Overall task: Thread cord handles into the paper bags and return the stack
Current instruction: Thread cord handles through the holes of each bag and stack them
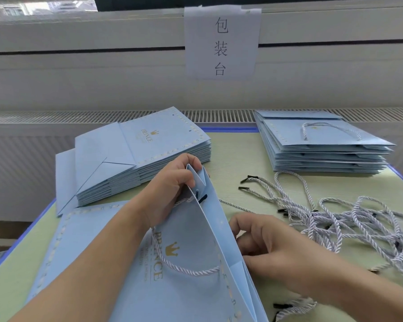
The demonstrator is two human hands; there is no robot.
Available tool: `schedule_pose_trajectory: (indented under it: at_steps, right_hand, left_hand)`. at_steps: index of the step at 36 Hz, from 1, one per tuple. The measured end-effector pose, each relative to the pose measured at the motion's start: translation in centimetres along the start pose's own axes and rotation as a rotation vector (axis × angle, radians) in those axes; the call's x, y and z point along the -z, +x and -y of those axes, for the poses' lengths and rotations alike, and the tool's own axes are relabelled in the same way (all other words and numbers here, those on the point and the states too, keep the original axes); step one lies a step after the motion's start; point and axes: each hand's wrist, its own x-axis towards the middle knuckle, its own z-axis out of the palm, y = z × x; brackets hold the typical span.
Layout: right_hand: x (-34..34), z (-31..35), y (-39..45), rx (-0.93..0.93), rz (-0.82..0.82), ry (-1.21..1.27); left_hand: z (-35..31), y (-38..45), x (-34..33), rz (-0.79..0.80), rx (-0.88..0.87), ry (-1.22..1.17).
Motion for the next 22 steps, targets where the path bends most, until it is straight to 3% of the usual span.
schedule_pose_trajectory:
  at_steps: [10,18,22]
  right_hand:
    - [0.3,1.1,-1.2,-0.081,-0.072,0.137]
    - [-0.6,1.6,-1.6,0.097,-0.100,-0.363]
    - [-0.5,1.4,-1.6,0.074,-0.036,-0.440]
  left_hand:
    - [-0.1,0.0,0.1,0.002,0.004,-0.057]
    - [0.2,0.2,0.0,0.003,0.008,-0.005]
    - [0.3,0.2,0.0,0.009,0.012,0.019]
